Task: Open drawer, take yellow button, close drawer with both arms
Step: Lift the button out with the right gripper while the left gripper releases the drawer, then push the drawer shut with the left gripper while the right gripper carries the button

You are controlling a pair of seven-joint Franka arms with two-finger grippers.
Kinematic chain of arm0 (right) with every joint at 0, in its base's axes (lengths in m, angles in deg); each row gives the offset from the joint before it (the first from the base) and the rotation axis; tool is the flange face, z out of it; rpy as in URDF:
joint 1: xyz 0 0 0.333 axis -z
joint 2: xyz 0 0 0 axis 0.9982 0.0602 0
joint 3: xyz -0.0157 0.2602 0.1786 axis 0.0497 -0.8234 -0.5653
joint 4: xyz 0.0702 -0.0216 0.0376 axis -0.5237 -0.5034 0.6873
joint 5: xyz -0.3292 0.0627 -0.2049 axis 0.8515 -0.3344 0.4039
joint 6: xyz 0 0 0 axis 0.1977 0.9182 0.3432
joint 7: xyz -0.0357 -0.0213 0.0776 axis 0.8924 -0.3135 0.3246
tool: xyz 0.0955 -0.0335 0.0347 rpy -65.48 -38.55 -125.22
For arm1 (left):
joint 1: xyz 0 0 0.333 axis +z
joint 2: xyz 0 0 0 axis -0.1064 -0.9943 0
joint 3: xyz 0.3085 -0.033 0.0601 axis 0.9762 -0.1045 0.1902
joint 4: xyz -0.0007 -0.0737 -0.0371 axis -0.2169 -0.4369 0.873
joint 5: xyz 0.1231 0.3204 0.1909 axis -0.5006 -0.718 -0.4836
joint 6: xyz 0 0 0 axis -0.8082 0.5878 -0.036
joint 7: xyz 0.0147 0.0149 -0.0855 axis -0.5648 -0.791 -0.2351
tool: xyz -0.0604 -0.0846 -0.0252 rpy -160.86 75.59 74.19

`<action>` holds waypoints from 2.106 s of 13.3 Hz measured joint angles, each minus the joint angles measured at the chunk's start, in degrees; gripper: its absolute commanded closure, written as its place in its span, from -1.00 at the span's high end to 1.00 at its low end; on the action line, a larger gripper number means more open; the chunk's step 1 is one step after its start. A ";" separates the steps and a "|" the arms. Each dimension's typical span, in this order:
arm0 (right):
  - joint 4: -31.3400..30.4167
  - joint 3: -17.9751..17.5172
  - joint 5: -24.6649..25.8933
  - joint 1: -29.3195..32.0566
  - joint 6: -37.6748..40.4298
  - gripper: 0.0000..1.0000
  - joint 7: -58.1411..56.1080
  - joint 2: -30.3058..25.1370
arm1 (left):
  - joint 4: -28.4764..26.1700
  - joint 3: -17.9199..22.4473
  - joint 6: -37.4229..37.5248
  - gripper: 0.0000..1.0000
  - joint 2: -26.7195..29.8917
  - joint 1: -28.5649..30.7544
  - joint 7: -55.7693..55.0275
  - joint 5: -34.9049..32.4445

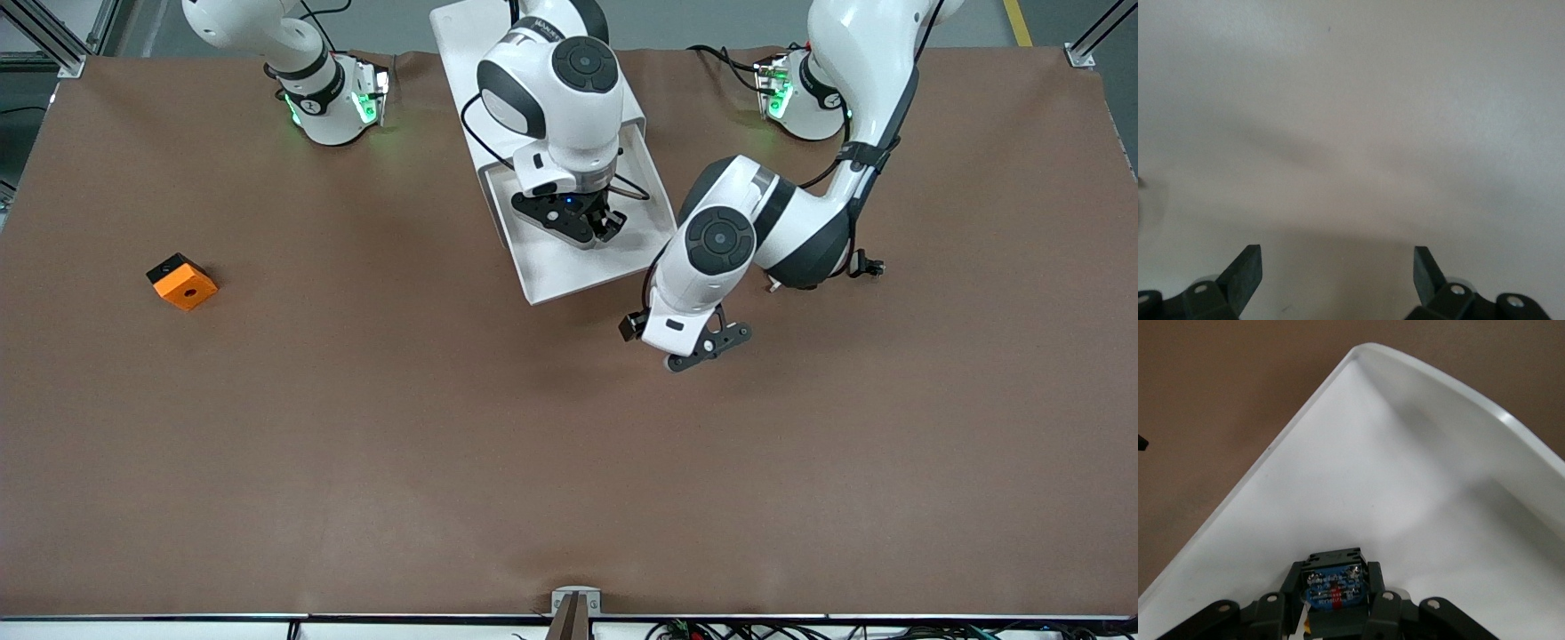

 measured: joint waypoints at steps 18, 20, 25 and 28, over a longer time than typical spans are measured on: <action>2.90 1.97 0.35 36.13 9.38 -1.00 -63.56 -1.87 | -14.23 -14.14 -0.14 1.00 8.34 -0.04 -6.27 -0.02; -1.25 1.98 2.37 38.05 4.09 -1.00 -64.66 -1.90 | -15.15 -17.67 -0.18 1.00 8.37 -0.14 -9.41 -0.02; -14.77 2.13 3.03 47.78 -14.85 -1.00 -75.98 -2.56 | -16.54 -23.61 -0.44 1.00 8.41 -0.19 -14.37 -0.02; -22.95 2.08 3.02 55.17 -26.99 -1.00 -84.06 -2.47 | -16.75 -24.53 -0.56 1.00 8.41 -0.15 -15.26 -0.02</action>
